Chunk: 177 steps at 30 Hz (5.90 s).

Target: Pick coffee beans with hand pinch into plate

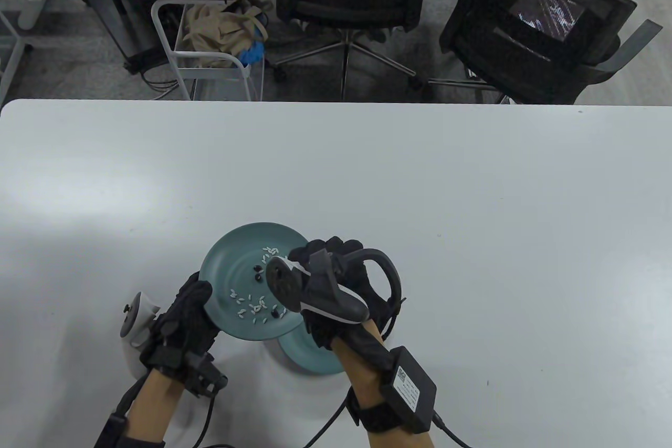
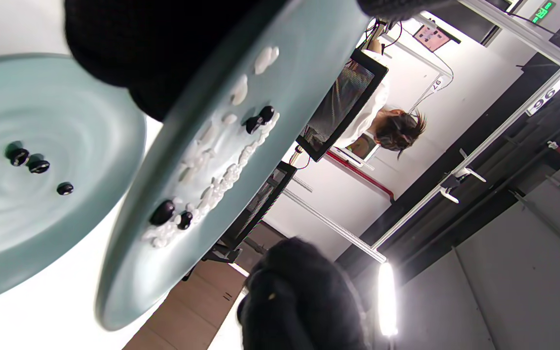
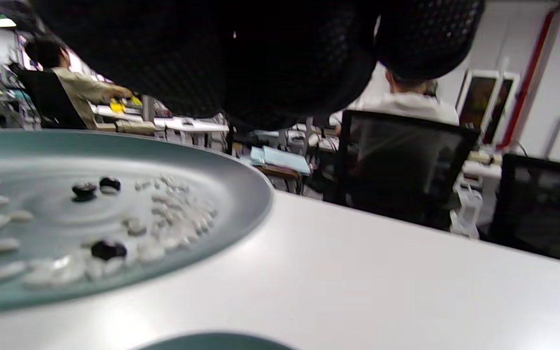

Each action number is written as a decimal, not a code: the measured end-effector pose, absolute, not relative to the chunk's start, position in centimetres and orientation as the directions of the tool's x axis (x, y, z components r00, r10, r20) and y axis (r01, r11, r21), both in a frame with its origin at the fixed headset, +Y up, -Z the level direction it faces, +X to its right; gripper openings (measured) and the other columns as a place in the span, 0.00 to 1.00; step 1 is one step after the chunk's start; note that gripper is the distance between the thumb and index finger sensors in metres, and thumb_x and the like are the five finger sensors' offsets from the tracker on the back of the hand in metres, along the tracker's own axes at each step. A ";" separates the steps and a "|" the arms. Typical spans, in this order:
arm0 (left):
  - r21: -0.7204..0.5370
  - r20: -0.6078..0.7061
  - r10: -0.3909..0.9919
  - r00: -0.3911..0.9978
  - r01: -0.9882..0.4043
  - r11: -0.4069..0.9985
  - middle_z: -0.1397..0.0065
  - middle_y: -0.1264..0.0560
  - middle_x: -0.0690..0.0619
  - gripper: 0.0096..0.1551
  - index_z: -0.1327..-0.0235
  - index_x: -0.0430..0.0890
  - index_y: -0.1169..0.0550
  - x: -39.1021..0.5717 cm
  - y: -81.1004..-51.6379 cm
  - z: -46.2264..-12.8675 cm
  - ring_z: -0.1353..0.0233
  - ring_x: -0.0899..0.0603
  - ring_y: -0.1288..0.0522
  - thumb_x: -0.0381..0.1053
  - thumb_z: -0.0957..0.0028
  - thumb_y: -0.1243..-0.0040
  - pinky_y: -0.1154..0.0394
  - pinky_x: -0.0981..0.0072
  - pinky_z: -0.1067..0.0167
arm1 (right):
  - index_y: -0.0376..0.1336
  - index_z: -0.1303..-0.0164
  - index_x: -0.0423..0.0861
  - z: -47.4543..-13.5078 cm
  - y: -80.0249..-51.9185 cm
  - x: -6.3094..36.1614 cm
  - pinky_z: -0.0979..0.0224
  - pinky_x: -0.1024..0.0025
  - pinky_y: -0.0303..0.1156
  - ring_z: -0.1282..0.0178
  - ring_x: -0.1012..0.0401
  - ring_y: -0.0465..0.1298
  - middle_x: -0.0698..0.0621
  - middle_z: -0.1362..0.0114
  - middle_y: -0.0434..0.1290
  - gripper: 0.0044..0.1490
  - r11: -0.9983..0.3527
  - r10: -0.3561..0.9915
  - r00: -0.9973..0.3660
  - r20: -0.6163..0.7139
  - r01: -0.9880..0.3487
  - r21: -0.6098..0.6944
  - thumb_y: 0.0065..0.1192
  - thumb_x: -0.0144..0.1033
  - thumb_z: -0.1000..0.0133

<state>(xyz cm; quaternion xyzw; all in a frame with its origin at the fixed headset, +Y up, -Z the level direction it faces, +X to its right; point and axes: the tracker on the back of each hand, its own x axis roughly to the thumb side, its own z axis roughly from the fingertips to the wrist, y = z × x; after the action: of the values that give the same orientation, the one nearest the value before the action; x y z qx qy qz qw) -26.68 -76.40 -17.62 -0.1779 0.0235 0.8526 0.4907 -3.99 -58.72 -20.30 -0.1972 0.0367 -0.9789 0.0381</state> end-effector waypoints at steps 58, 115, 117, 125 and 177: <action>-0.104 -0.348 0.825 -0.445 -0.856 -0.506 0.36 0.29 0.40 0.36 0.31 0.46 0.43 -26.3 -76.6 -17.4 0.48 0.33 0.20 0.57 0.48 0.49 0.19 0.53 0.56 | 0.71 0.47 0.52 -19.8 -63.6 -9.2 0.37 0.45 0.71 0.53 0.56 0.80 0.47 0.42 0.81 0.23 -0.981 -0.101 -0.774 0.625 0.181 0.065 0.75 0.39 0.52; -0.089 -0.301 0.825 -0.479 -0.847 -0.524 0.34 0.30 0.44 0.35 0.30 0.48 0.45 -27.4 -75.6 -17.5 0.46 0.36 0.20 0.57 0.48 0.52 0.20 0.53 0.53 | 0.71 0.47 0.51 -19.5 -57.2 -2.4 0.41 0.47 0.72 0.61 0.58 0.77 0.46 0.44 0.78 0.21 -0.998 0.058 -0.881 0.470 -0.034 0.061 0.69 0.42 0.50; -0.087 -0.301 0.825 -0.478 -0.848 -0.523 0.34 0.29 0.43 0.35 0.30 0.48 0.45 -27.5 -75.6 -17.5 0.46 0.36 0.20 0.57 0.48 0.52 0.20 0.53 0.53 | 0.71 0.47 0.51 -19.7 -57.2 -2.1 0.42 0.47 0.72 0.61 0.58 0.77 0.46 0.44 0.79 0.21 -0.997 0.059 -0.886 0.460 -0.033 0.064 0.69 0.42 0.50; -0.085 -0.305 0.825 -0.475 -0.849 -0.521 0.34 0.30 0.43 0.35 0.30 0.48 0.45 -27.5 -75.7 -17.5 0.45 0.36 0.20 0.58 0.48 0.52 0.20 0.53 0.53 | 0.71 0.46 0.50 -20.5 -57.8 -0.7 0.41 0.45 0.71 0.60 0.57 0.77 0.45 0.43 0.78 0.21 -0.994 0.066 -0.925 0.373 -0.028 0.108 0.69 0.40 0.49; -0.108 -0.301 0.834 -0.462 -0.852 -0.512 0.34 0.30 0.43 0.35 0.30 0.48 0.45 -27.2 -75.8 -17.6 0.45 0.36 0.20 0.58 0.48 0.52 0.20 0.53 0.53 | 0.70 0.45 0.51 -20.8 -57.8 -0.7 0.40 0.45 0.71 0.56 0.55 0.79 0.45 0.41 0.78 0.22 -0.998 0.058 -0.928 0.369 -0.057 0.014 0.69 0.40 0.48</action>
<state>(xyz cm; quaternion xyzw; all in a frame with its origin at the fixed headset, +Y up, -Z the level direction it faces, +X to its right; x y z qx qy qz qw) -27.23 -75.83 -17.55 -0.1597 0.0289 0.8546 0.4932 -0.70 -57.76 -20.76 -0.1879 -0.0013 -0.9817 -0.0293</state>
